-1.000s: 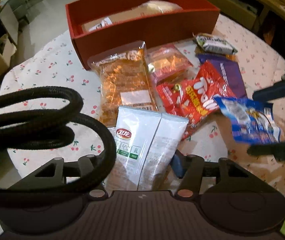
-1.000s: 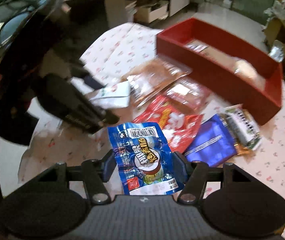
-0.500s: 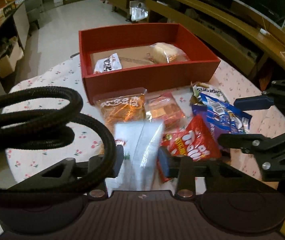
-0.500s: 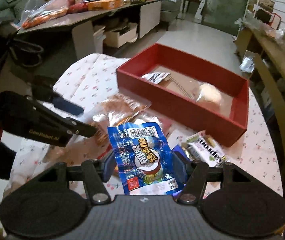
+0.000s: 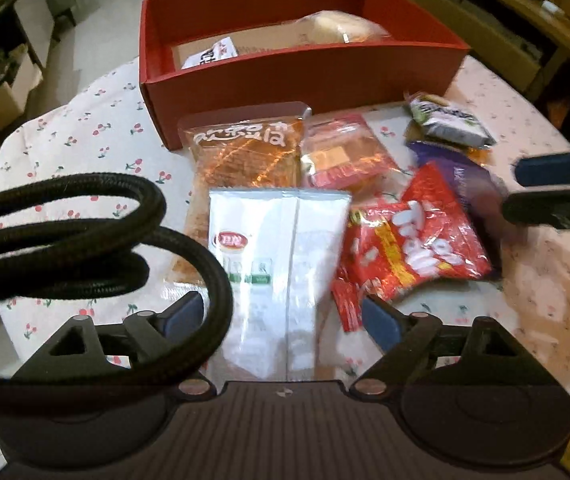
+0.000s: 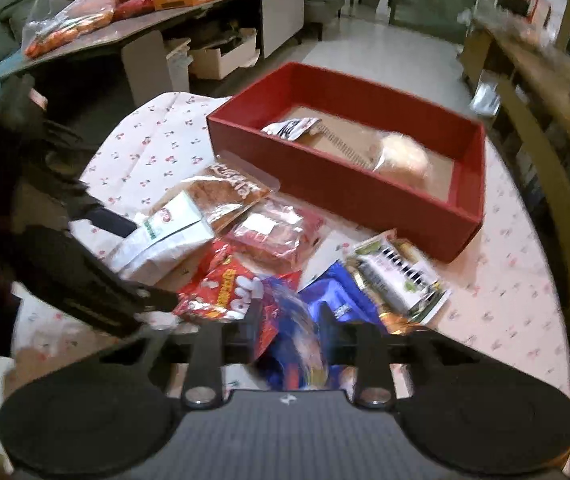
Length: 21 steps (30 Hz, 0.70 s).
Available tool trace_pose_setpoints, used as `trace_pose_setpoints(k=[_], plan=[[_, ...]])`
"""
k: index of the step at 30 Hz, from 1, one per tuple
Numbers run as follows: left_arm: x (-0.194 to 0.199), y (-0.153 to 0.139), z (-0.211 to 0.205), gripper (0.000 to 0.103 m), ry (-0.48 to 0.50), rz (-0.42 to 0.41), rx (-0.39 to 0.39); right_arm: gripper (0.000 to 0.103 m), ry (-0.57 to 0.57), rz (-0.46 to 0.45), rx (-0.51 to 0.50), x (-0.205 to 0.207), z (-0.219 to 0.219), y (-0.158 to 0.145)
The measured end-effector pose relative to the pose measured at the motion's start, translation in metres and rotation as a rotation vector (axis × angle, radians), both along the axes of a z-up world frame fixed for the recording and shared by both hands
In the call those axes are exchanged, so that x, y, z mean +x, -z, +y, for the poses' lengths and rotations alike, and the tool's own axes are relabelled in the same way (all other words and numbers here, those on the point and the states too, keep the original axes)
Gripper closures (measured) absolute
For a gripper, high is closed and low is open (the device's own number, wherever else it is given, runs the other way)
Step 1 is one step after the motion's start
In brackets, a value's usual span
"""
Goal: Organize snacks
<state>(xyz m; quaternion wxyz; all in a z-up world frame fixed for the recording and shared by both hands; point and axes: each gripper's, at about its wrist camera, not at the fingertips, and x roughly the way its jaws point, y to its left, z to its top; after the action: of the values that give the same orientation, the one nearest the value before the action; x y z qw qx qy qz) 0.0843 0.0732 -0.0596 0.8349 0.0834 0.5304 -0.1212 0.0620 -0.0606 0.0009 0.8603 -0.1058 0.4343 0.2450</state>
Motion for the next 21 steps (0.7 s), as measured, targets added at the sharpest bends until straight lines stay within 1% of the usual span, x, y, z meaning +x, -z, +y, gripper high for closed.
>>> trace_pose_setpoints(k=[2, 3, 5, 7, 8, 9, 10, 11, 12, 13, 14, 16, 18, 21], plan=[[0.004, 0.005, -0.003, 0.019, 0.005, 0.006, 0.025, 0.046, -0.005, -0.009, -0.027, -0.002, 0.003, 0.003], [0.004, 0.006, -0.005, 0.018, 0.011, 0.015, 0.026, 0.046, -0.013, 0.005, -0.032, -0.001, 0.004, 0.005], [0.001, 0.005, -0.005, 0.020, 0.020, 0.024, 0.018, 0.046, -0.022, 0.038, -0.027, 0.000, 0.000, 0.010], [0.000, 0.005, -0.006, 0.018, 0.028, 0.027, 0.024, 0.044, -0.024, 0.038, -0.006, -0.003, -0.013, 0.011], [-0.001, 0.006, -0.005, 0.018, 0.029, 0.030, 0.025, 0.042, -0.027, 0.062, 0.005, -0.003, -0.020, 0.012], [-0.002, 0.005, -0.005, 0.021, 0.035, 0.027, 0.027, 0.032, -0.020, 0.100, 0.011, -0.003, -0.027, 0.016], [-0.003, 0.004, -0.005, 0.027, 0.043, 0.019, 0.030, 0.020, -0.005, 0.129, 0.004, -0.004, -0.032, 0.019], [-0.004, 0.003, -0.006, 0.030, 0.051, 0.015, 0.031, 0.017, 0.009, 0.139, -0.016, -0.006, -0.034, 0.025], [-0.004, 0.002, -0.008, 0.037, 0.057, 0.012, 0.029, 0.016, 0.012, 0.140, -0.039, -0.009, -0.034, 0.029], [-0.003, 0.001, -0.010, 0.039, 0.063, 0.012, 0.027, 0.014, 0.011, 0.149, -0.055, -0.010, -0.033, 0.033], [-0.004, 0.000, -0.011, 0.040, 0.065, 0.011, 0.030, 0.012, 0.017, 0.165, -0.060, -0.010, -0.031, 0.036], [-0.005, 0.000, -0.013, 0.041, 0.065, 0.012, 0.030, 0.008, 0.029, 0.198, -0.020, -0.009, -0.030, 0.040], [-0.003, 0.001, -0.012, 0.040, 0.054, 0.019, 0.022, 0.003, 0.047, 0.205, -0.013, -0.004, -0.025, 0.043], [-0.003, 0.002, -0.013, 0.037, 0.042, 0.022, 0.015, 0.003, 0.048, 0.192, -0.071, 0.003, -0.011, 0.054]])
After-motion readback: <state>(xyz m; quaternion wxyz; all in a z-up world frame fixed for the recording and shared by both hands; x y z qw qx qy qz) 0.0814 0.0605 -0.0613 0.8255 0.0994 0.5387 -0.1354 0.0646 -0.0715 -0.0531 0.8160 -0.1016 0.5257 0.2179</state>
